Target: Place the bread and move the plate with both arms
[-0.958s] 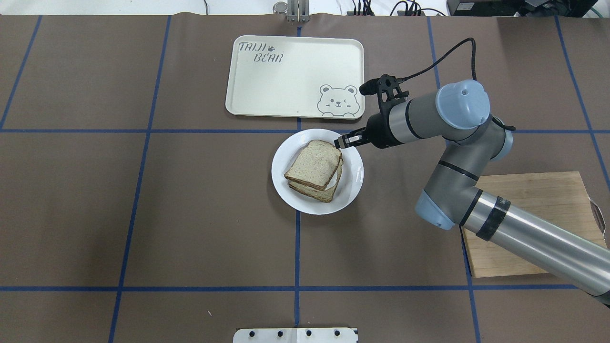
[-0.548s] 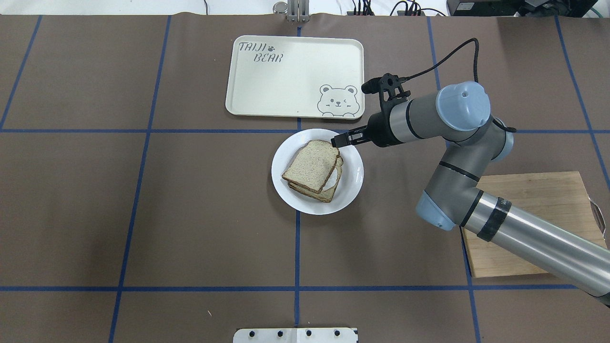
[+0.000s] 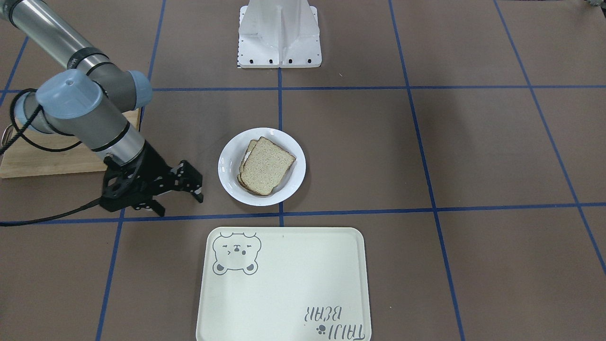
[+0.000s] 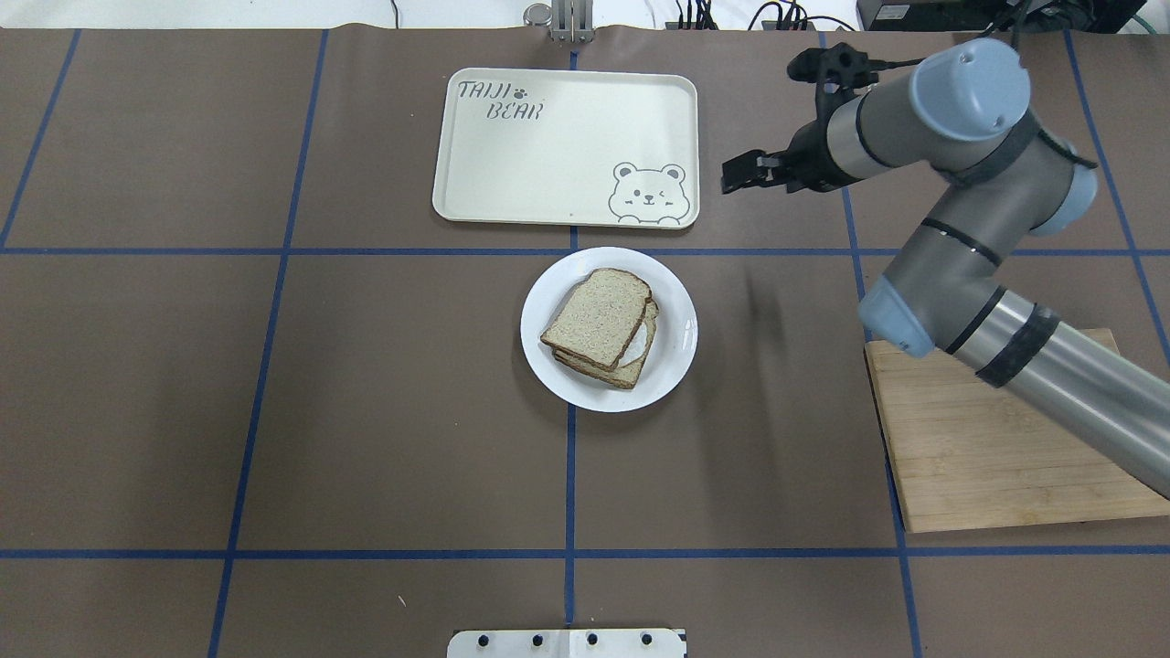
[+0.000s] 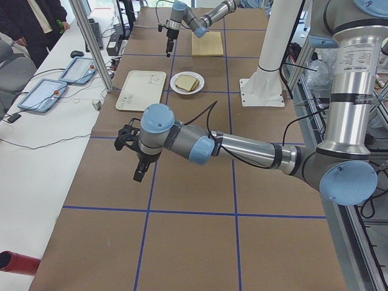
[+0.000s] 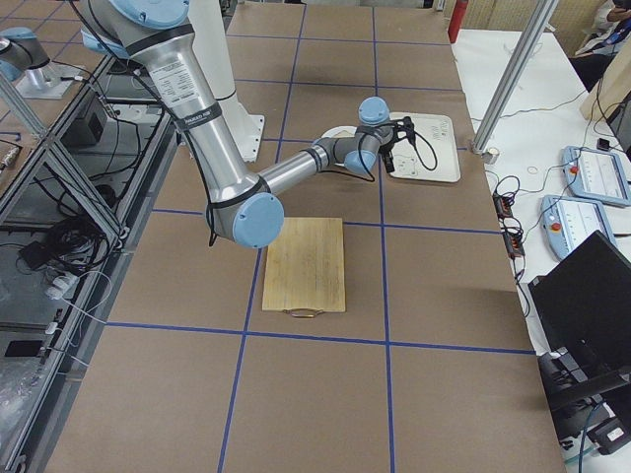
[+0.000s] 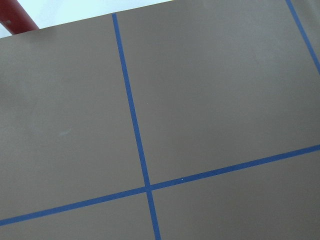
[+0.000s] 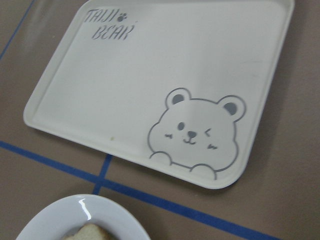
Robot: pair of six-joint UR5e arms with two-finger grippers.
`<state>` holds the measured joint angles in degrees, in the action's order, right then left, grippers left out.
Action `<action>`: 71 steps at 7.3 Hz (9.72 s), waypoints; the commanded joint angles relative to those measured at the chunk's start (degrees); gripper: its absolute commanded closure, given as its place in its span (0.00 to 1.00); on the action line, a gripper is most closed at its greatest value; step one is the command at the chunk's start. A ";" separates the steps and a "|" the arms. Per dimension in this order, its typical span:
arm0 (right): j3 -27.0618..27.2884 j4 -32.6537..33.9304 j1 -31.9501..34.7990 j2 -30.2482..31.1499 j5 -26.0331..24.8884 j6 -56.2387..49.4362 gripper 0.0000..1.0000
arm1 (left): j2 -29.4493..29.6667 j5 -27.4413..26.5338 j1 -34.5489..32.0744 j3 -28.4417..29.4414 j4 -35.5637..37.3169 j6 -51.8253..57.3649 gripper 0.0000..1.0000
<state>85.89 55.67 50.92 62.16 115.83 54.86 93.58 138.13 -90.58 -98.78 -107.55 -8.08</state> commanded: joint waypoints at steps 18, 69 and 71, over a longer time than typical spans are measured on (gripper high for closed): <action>10.08 49.54 40.05 21.60 8.71 -67.95 0.00 | 28.41 -36.09 59.91 24.42 -54.43 -86.31 0.55; 10.00 48.83 40.05 23.53 10.03 -67.87 0.00 | 18.17 -35.11 29.24 -9.07 22.56 -6.87 0.00; 9.82 48.83 40.05 23.62 9.94 -67.87 0.00 | 14.19 -14.73 10.25 0.54 23.00 11.07 0.00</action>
<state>95.84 104.52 90.97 85.73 125.78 -13.00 110.50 112.21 -69.27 -103.97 -84.90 -8.45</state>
